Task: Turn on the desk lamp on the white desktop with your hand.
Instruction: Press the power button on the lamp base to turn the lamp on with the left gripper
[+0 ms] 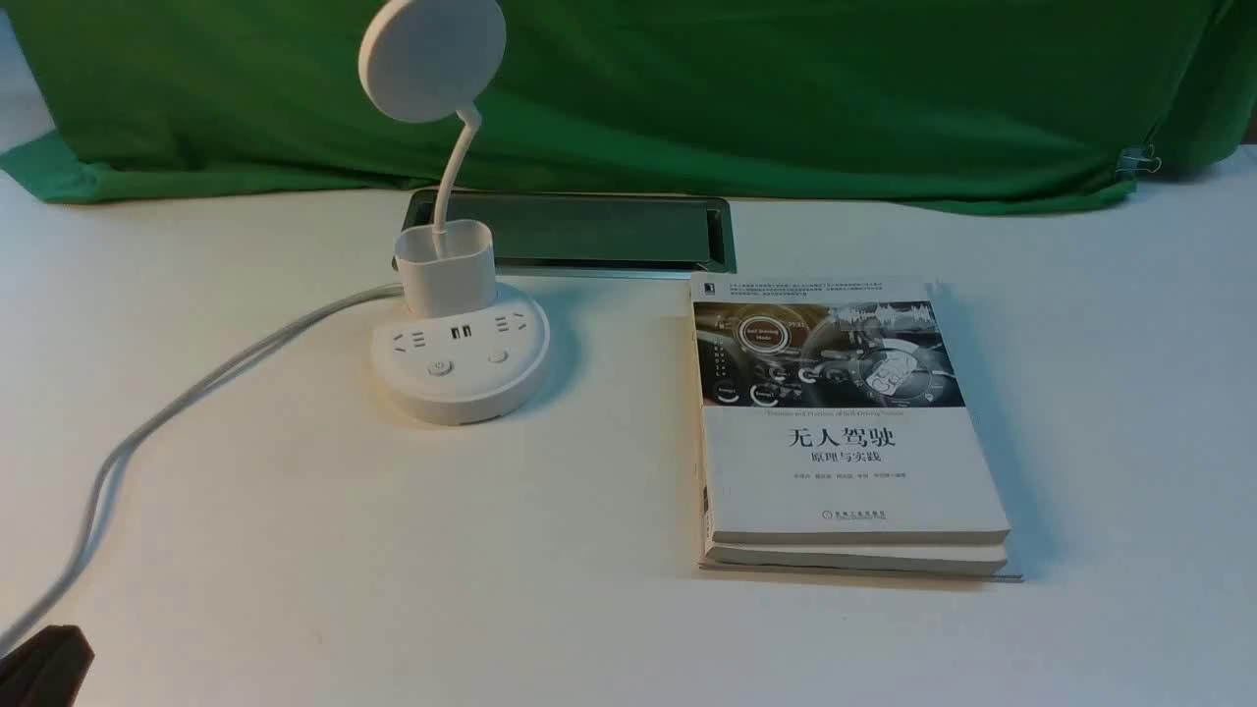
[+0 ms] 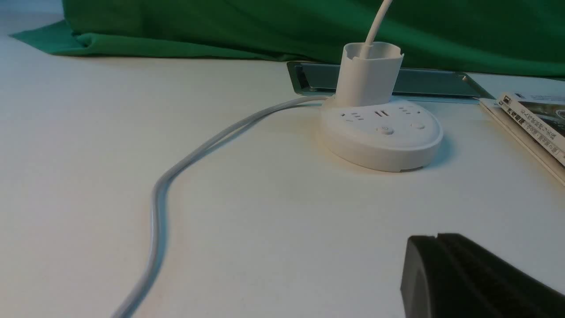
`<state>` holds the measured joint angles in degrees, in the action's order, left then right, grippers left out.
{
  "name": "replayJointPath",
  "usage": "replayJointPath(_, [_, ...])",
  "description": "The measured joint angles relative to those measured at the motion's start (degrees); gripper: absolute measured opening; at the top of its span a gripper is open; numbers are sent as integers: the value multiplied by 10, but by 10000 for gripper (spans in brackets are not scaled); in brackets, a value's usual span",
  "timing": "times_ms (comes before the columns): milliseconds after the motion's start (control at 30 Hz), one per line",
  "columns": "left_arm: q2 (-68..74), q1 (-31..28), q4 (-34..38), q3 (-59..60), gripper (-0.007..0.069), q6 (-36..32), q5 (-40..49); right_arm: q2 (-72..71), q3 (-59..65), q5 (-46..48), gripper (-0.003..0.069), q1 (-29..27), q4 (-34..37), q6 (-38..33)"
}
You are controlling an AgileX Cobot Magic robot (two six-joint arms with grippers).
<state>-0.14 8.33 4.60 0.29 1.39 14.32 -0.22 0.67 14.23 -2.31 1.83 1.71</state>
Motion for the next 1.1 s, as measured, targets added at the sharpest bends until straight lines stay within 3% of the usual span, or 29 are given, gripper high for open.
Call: replayJointPath(1100, [0,0,0,0,21,0,0,0,0,-1,200,0,0,1])
